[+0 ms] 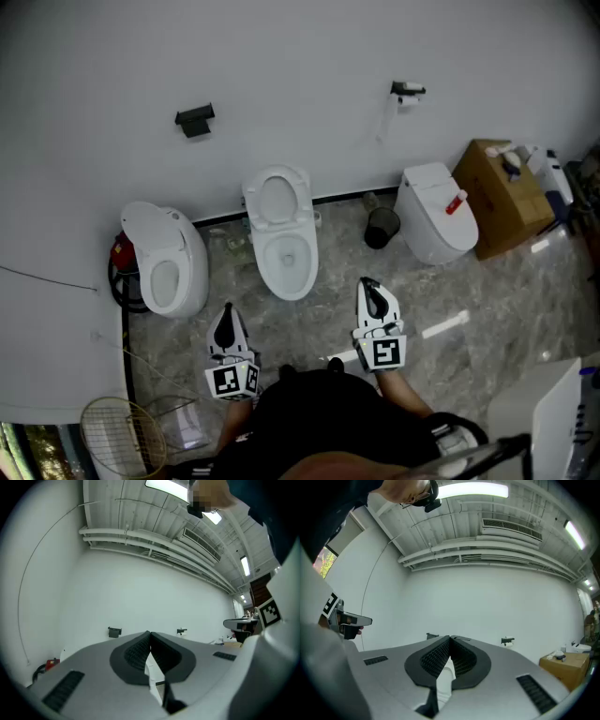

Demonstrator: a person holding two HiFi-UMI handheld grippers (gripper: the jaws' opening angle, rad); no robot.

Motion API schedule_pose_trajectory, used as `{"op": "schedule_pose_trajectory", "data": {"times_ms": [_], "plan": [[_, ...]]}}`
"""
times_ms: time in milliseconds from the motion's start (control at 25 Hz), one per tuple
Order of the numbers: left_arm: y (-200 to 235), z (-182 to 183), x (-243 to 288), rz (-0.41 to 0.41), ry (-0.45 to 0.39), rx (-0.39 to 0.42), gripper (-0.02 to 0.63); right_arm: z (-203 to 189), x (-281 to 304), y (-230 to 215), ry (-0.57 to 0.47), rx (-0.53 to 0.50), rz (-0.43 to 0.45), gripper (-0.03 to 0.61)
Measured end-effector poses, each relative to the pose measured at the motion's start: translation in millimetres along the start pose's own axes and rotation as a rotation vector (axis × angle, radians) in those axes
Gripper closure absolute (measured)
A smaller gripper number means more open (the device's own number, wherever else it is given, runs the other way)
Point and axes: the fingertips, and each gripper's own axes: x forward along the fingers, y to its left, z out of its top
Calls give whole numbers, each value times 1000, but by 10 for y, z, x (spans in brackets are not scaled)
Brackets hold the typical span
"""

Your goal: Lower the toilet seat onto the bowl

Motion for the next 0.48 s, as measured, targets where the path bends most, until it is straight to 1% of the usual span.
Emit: {"op": "schedule_pose_trajectory", "data": {"times_ms": [480], "plan": [[-67,7,1,-6,1,6,604,4,3,5,-1,0,12,563]]}}
